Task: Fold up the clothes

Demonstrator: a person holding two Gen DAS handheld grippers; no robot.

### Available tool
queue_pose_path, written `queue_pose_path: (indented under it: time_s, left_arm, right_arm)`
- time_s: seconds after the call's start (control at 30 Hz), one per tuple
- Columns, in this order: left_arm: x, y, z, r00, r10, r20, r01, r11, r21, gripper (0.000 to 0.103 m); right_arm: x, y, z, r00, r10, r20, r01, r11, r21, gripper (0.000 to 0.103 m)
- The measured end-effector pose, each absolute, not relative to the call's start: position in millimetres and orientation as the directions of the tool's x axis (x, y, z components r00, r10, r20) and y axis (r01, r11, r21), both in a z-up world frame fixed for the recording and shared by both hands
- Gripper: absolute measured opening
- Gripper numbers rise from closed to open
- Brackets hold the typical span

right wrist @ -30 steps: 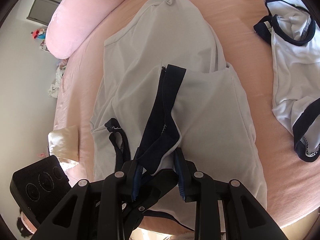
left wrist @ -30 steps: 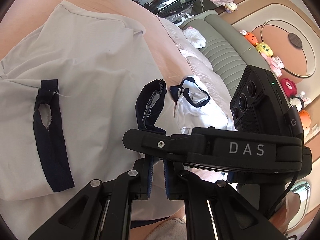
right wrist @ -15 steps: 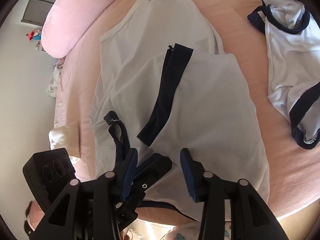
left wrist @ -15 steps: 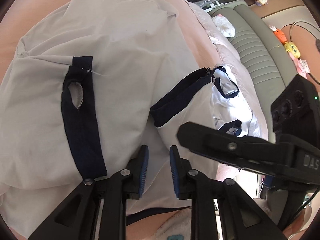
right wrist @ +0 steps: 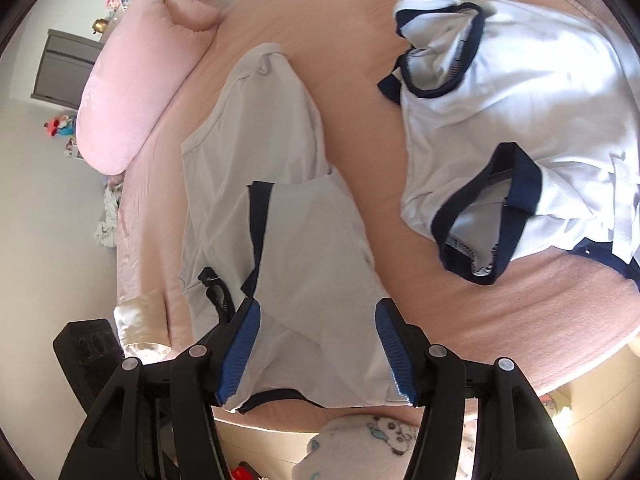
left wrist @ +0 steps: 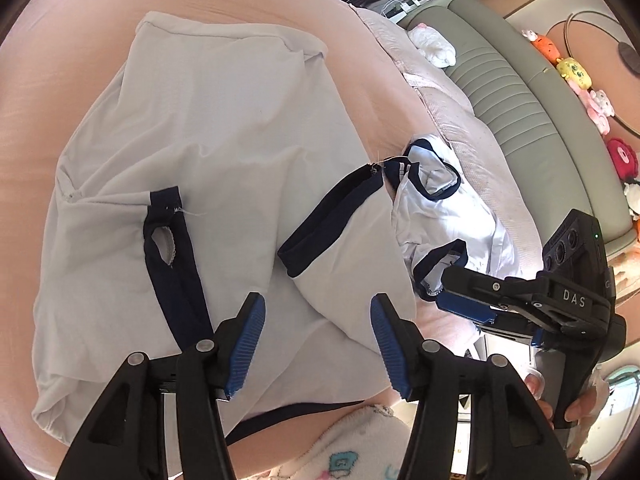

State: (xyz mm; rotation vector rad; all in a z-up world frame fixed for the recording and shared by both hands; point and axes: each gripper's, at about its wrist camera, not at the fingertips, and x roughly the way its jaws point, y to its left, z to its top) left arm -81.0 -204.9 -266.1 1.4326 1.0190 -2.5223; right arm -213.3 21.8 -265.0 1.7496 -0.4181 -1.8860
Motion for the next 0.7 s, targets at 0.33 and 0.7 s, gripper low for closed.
queue_pose_path:
  time_s: [0.33,0.7]
  left_arm:
    - [-122,-190,-262,-0.505,0.194,-0.841,0.330,-0.857,-0.396,0.052]
    - [-173,-154,-254,-0.479,0.045,-0.877,0.221,-0.960,-0.170,0.052]
  right_arm:
    - [-215,42,-300,0.005,-0.510,-0.860,0.166,-0.848,0.504,0.060]
    - [-200,32,-304,-0.078,-0.483,-0.872,0.335,-0.837,0.433,0.060]
